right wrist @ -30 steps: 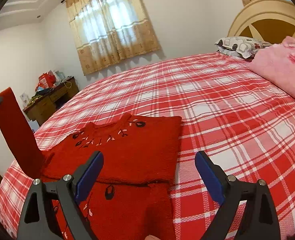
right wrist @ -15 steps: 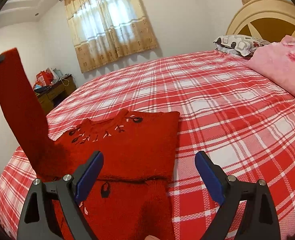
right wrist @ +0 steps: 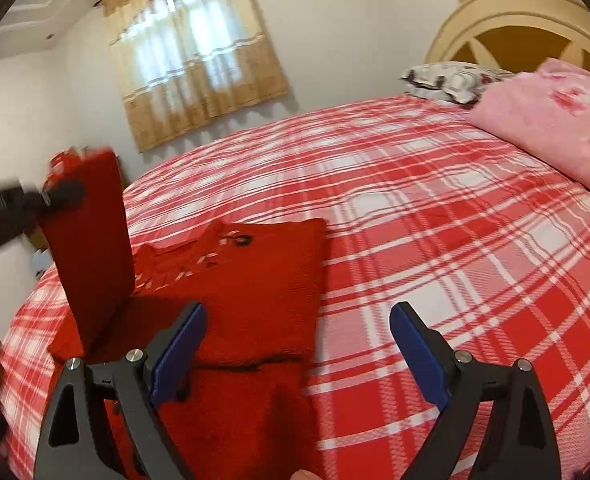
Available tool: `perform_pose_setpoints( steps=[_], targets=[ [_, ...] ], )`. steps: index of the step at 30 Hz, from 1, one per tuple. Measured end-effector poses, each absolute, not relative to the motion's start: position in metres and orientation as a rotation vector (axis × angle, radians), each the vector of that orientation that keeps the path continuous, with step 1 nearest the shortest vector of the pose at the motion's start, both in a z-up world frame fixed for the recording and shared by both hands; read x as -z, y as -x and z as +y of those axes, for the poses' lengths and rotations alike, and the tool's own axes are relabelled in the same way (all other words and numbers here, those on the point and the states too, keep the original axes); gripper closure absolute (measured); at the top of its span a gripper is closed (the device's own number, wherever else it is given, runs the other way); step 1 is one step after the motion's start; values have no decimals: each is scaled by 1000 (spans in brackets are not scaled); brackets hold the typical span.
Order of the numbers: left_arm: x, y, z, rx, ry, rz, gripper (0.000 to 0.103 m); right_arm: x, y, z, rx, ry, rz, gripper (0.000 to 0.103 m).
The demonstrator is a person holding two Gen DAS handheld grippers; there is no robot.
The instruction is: Fold small clothes
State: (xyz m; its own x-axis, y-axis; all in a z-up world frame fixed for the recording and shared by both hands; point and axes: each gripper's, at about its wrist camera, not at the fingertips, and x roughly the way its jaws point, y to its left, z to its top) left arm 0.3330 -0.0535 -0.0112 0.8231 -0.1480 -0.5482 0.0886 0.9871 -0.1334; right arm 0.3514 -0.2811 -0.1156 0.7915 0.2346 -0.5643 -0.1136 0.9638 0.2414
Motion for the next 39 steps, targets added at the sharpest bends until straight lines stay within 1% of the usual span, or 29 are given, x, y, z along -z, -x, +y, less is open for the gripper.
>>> perform_pose_setpoints(
  steps=[3, 4, 6, 7, 8, 9, 11, 13, 16, 19, 21, 22, 23, 24, 25, 26, 27, 28, 29, 31, 32, 33, 35, 37, 39],
  targets=[
    [35, -345, -75, 126, 60, 630, 89, 120, -357, -296, -153, -266, 651, 10],
    [42, -346, -79, 128, 53, 644, 84, 122, -358, -300, -151, -284, 658, 10],
    [50, -347, -87, 130, 36, 667, 81, 125, -361, -307, -150, -320, 674, 10],
    [50, -346, -87, 129, 27, 669, 72, 125, -362, -309, -152, -331, 677, 10],
    [48, -341, -88, 125, -3, 665, 60, 126, -362, -310, -156, -340, 678, 10],
    [44, -334, -86, 116, -25, 649, 54, 125, -362, -311, -158, -342, 677, 10],
    [36, -316, -79, 100, -76, 585, 31, 124, -361, -310, -161, -339, 670, 10],
    [32, -297, -62, 65, -125, 540, 21, 124, -360, -306, -170, -327, 666, 10],
    [41, -268, -22, -7, -170, 526, 16, 120, -359, -296, -247, -305, 681, 10],
    [61, -246, 24, -111, -172, 545, 12, 109, -349, -280, -344, -259, 671, 10],
    [76, -236, 53, -175, -143, 588, 11, 109, -347, -268, -362, -212, 692, 17],
    [86, -230, 73, -215, -109, 618, 11, 111, -348, -261, -370, -187, 711, 29],
    [92, -227, 86, -231, -86, 638, 11, 113, -350, -256, -371, -165, 730, 38],
    [98, -225, 97, -250, -66, 657, 11, 116, -351, -251, -366, -144, 751, 42],
    [103, -222, 113, -284, -40, 672, 11, 118, -355, -244, -364, -115, 781, 49],
    [107, -221, 118, -295, -21, 675, 11, 120, -356, -241, -370, -100, 797, 51],
    [110, -221, 124, -301, 1, 679, 11, 122, -359, -234, -372, -66, 826, 51],
    [113, -223, 129, -305, 23, 688, 11, 125, -362, -230, -365, -40, 848, 54],
    [116, -227, 131, -307, 42, 697, 11, 128, -365, -227, -355, -21, 875, 63],
    [121, -230, 130, -293, 73, 700, 11, 135, -369, -224, -359, -16, 912, 70],
    [125, -231, 128, -285, 79, 709, 11, 138, -370, -223, -357, -9, 920, 78],
    [128, -231, 126, -280, 78, 716, 11, 140, -370, -221, -350, 7, 929, 85],
    [130, -231, 124, -267, 69, 713, 9, 139, -367, -221, -340, 19, 913, 92],
    [131, -229, 127, -256, 88, 712, 4, 130, -361, -221, -330, 31, 876, 94],
    [134, -230, 135, -254, 121, 715, 4, 116, -355, -223, -293, 52, 822, 95]
  ],
)
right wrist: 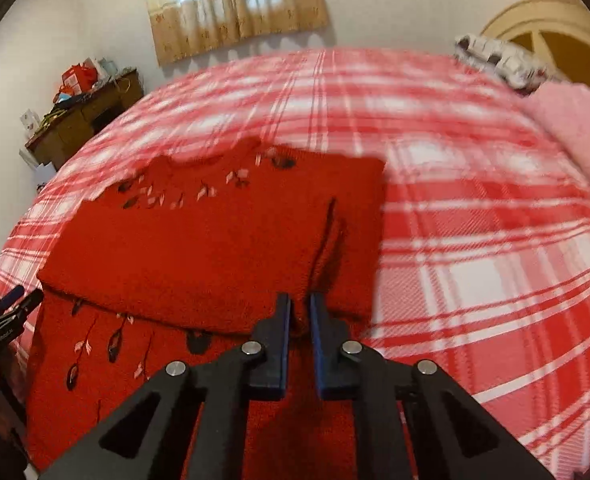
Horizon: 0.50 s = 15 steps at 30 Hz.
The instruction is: Fold small clothes
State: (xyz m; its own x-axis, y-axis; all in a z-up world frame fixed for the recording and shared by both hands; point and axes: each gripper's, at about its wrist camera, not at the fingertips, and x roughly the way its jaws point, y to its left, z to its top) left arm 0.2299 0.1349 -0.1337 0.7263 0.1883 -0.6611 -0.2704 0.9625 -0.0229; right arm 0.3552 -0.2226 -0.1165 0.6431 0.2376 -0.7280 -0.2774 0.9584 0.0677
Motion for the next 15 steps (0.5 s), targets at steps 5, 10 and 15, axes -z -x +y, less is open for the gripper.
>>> perform_pose_setpoints(
  steps=[5, 10, 15],
  targets=[
    [137, -230, 141, -240, 163, 723, 4, 121, -364, -227, -259, 82, 864, 95],
    [136, -229, 139, -244, 154, 719, 4, 133, -369, -233, -221, 92, 884, 84],
    [112, -218, 142, -271, 148, 622, 3, 106, -369, -233, -194, 71, 796, 71]
  ],
)
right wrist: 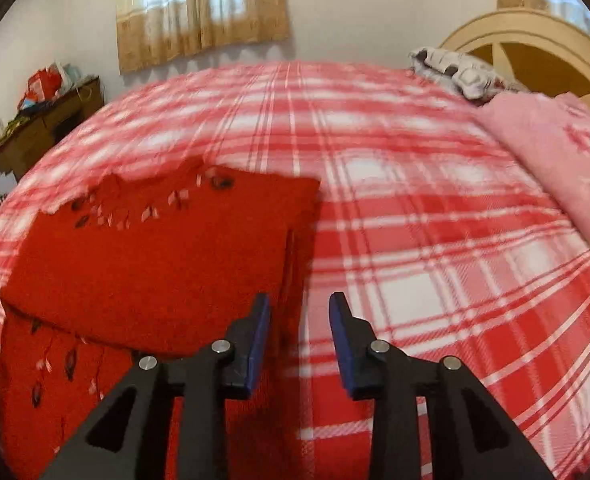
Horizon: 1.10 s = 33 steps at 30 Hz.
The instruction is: Fold small clothes
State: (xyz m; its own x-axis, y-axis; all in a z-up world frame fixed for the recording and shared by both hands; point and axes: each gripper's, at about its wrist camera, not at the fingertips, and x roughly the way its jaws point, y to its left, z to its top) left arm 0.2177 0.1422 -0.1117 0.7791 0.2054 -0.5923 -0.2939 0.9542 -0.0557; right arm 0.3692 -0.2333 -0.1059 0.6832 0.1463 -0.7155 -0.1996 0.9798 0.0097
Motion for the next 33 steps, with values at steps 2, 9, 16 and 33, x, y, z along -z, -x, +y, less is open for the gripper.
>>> perform_pose_setpoints(
  steps=[2, 9, 16, 33],
  targets=[
    [102, -225, 143, -276, 134, 602, 0, 100, -370, -221, -280, 66, 791, 71],
    [123, -272, 136, -279, 68, 711, 0, 137, -398, -194, -351, 116, 937, 71],
    [137, -283, 132, -206, 60, 800, 0, 144, -396, -211, -335, 88, 940, 73],
    [131, -267, 120, -216, 32, 776, 0, 136, -376, -213, -333, 40, 861, 50]
  ],
)
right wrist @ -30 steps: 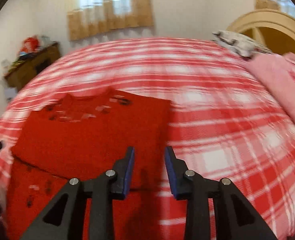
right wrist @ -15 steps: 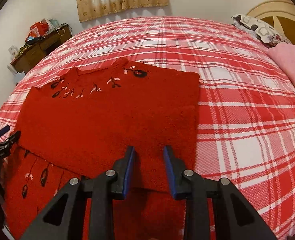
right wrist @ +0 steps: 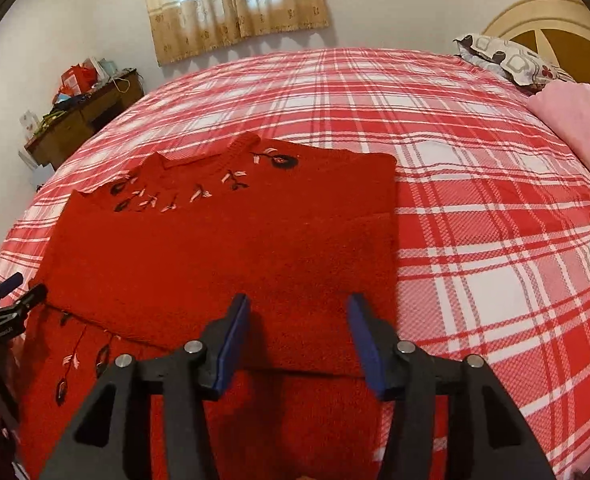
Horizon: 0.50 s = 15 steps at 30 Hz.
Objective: Fold small clothes
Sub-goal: 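Open the right tool and smooth the folded sweater body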
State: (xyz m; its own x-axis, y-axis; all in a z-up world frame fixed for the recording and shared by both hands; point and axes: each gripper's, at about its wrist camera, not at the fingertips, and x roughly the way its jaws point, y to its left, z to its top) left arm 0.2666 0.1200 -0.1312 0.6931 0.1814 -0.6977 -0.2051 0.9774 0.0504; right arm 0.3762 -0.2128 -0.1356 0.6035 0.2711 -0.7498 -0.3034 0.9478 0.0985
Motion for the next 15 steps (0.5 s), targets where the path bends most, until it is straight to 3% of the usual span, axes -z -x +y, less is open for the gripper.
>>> perform_pose_setpoints(
  steps=[9, 15],
  targets=[
    [131, -262, 116, -219, 30, 767, 0, 129, -371, -230, -282, -28, 832, 40],
    [131, -259, 113, -213, 24, 763, 0, 138, -370, -237, -271, -36, 876, 40]
  ],
)
